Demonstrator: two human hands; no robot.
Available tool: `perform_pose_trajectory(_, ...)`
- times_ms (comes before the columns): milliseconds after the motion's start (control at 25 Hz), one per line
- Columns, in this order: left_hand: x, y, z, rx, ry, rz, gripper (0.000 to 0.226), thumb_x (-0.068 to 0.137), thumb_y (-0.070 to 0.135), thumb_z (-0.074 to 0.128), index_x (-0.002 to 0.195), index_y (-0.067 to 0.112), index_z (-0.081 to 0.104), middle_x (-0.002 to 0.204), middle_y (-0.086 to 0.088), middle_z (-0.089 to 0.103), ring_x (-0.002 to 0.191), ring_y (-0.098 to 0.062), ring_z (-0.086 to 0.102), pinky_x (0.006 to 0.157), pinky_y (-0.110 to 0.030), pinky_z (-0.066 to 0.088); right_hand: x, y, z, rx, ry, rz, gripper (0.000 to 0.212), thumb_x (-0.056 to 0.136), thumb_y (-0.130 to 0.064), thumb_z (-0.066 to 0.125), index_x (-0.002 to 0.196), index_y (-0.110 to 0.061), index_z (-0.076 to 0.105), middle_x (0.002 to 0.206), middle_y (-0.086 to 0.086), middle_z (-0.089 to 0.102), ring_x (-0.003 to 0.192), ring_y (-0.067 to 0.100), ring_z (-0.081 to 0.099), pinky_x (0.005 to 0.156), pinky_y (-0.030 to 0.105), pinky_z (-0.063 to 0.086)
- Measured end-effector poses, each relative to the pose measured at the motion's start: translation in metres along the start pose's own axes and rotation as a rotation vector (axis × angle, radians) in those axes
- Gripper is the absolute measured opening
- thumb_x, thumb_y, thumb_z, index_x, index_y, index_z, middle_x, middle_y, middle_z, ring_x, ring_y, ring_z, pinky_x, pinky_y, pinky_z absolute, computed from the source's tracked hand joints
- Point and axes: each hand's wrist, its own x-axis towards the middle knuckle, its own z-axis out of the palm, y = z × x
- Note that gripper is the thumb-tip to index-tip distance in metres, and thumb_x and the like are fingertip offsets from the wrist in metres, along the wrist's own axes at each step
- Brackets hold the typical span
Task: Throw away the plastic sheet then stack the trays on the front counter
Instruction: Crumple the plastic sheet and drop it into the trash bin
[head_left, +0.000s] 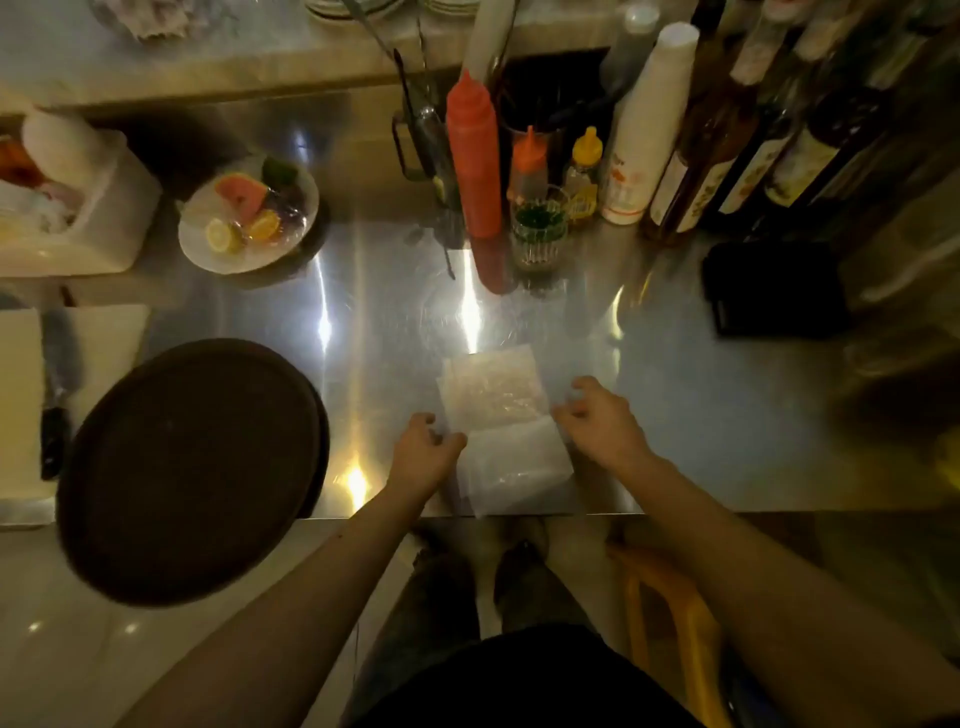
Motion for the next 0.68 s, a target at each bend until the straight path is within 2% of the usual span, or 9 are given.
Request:
perform_pose_trajectory(120,0.002,-0.004,0.005,-0.045,-0.025,-0.033,0.054,0.092,0.023,0.064,0.139,0.007,0.041,0.136,-0.014,0.053,0.112,-0.028,0.055,0.094,-0.039,0.048,-0.001,-0.001,0.015,0.143,-0.044,0.065,0.048,0.092,-0.033,0.061,0.132,-0.010,0.050,0.117,0.011,0.064,0.109,0.028,0.060,0.092,0.037,0.048)
perform_pose_trajectory(240,0.008,-0.005,0.009,-0.178,-0.006,-0.083,0.047,0.091,0.019,0.065,0.132,0.007,0.047,0.123,-0.011,0.057,0.101,-0.022,0.054,0.092,-0.039,0.050,-0.003,-0.008,0.027,0.248,-0.057,0.164,0.044,0.090,-0.025,0.063,0.131,-0.009,0.053,0.124,0.011,0.061,0.111,0.025,0.058,0.091,0.029,0.044)
perform_pose_trajectory(280,0.011,-0.004,0.008,-0.215,0.000,-0.112,0.038,0.091,0.018,0.065,0.125,0.007,0.051,0.115,-0.008,0.057,0.100,-0.023,0.054,0.091,-0.040,0.050,-0.002,-0.011,0.029,0.283,-0.037,0.183,0.042,0.090,-0.022,0.063,0.129,-0.009,0.055,0.123,0.011,0.061,0.109,0.024,0.058,0.088,0.027,0.042)
perform_pose_trajectory(360,0.016,-0.005,0.006,-0.280,0.018,-0.175,0.011,0.091,0.017,0.064,0.093,0.012,0.055,0.098,-0.010,0.055,0.092,-0.027,0.054,0.084,-0.043,0.051,-0.004,-0.016,0.031,0.330,-0.005,0.222,0.035,0.091,-0.018,0.061,0.124,-0.007,0.059,0.117,0.010,0.062,0.098,0.021,0.056,0.081,0.024,0.040)
perform_pose_trajectory(400,0.018,-0.007,0.006,-0.314,0.013,-0.200,0.016,0.092,0.015,0.064,0.081,0.015,0.052,0.093,-0.015,0.056,0.084,-0.028,0.055,0.077,-0.041,0.050,-0.007,-0.019,0.031,0.348,0.005,0.234,0.030,0.091,-0.016,0.059,0.120,-0.007,0.061,0.110,0.009,0.062,0.092,0.020,0.055,0.077,0.024,0.040)
perform_pose_trajectory(440,0.019,-0.010,0.007,-0.347,0.005,-0.215,0.016,0.092,0.015,0.064,0.079,0.012,0.055,0.089,-0.018,0.058,0.076,-0.027,0.056,0.071,-0.039,0.049,-0.009,-0.022,0.033,0.379,0.011,0.239,0.024,0.092,-0.014,0.057,0.115,-0.009,0.062,0.103,0.007,0.060,0.087,0.019,0.054,0.073,0.025,0.041)
perform_pose_trajectory(480,0.019,-0.010,0.008,-0.365,0.007,-0.223,0.012,0.093,0.015,0.064,0.085,0.006,0.062,0.084,-0.017,0.060,0.069,-0.026,0.056,0.066,-0.036,0.049,-0.011,-0.024,0.034,0.422,0.019,0.243,0.019,0.092,-0.013,0.055,0.109,-0.012,0.063,0.099,0.005,0.060,0.082,0.018,0.054,0.068,0.025,0.043)
perform_pose_trajectory(560,0.019,-0.015,0.010,-0.407,0.017,-0.244,0.022,0.092,0.016,0.064,0.105,-0.003,0.067,0.077,-0.011,0.062,0.062,-0.020,0.056,0.057,-0.028,0.048,-0.014,-0.028,0.035,0.530,0.033,0.241,0.014,0.091,-0.012,0.055,0.101,-0.019,0.062,0.097,0.003,0.061,0.077,0.016,0.057,0.062,0.025,0.047)
perform_pose_trajectory(680,0.015,-0.012,0.006,-0.455,0.090,-0.208,0.017,0.094,0.016,0.062,0.106,0.004,0.063,0.085,-0.004,0.060,0.069,-0.012,0.056,0.054,-0.022,0.047,-0.019,-0.037,0.030,0.632,0.005,0.231,0.017,0.094,-0.014,0.053,0.108,-0.020,0.061,0.092,-0.006,0.059,0.079,0.010,0.057,0.059,0.019,0.047)
